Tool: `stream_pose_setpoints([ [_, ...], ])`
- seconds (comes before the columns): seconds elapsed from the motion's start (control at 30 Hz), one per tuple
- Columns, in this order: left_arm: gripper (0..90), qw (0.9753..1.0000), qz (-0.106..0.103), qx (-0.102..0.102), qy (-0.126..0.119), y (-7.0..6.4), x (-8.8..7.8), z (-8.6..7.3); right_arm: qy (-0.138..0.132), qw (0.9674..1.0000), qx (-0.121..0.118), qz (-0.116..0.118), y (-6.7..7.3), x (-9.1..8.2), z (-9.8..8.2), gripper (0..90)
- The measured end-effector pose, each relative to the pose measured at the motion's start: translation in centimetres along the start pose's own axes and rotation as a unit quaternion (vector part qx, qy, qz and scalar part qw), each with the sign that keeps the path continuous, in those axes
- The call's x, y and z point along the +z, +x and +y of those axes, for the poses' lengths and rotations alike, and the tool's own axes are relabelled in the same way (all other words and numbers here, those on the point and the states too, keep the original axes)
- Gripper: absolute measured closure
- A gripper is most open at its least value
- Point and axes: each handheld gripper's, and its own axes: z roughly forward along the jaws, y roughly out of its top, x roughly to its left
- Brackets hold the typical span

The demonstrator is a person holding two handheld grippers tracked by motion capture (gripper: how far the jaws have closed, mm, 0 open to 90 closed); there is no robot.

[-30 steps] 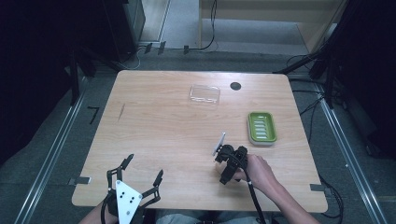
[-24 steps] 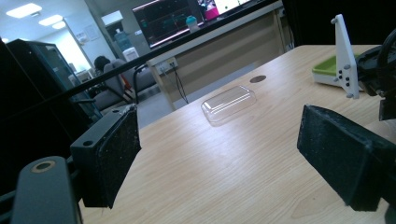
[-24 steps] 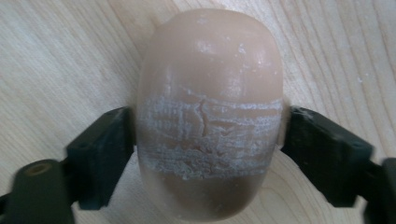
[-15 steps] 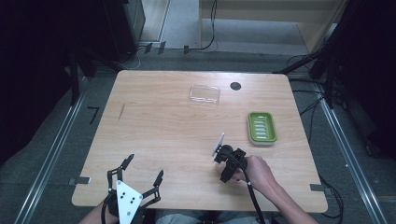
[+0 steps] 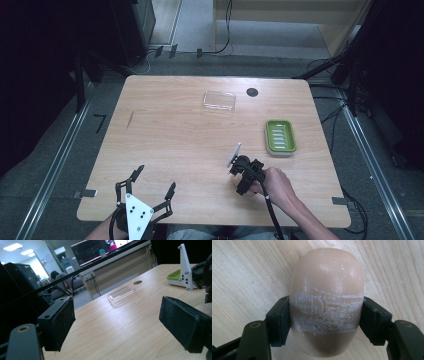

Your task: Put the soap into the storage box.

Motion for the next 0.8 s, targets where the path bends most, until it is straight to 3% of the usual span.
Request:
stream_pose_setpoints([
  [0.8,13.8,1.0,0.0,-0.001,-0.001,0.0,0.0,0.0,-0.001,0.9993,0.037,-0.006,-2.4,-1.8,-1.8,33.3],
])
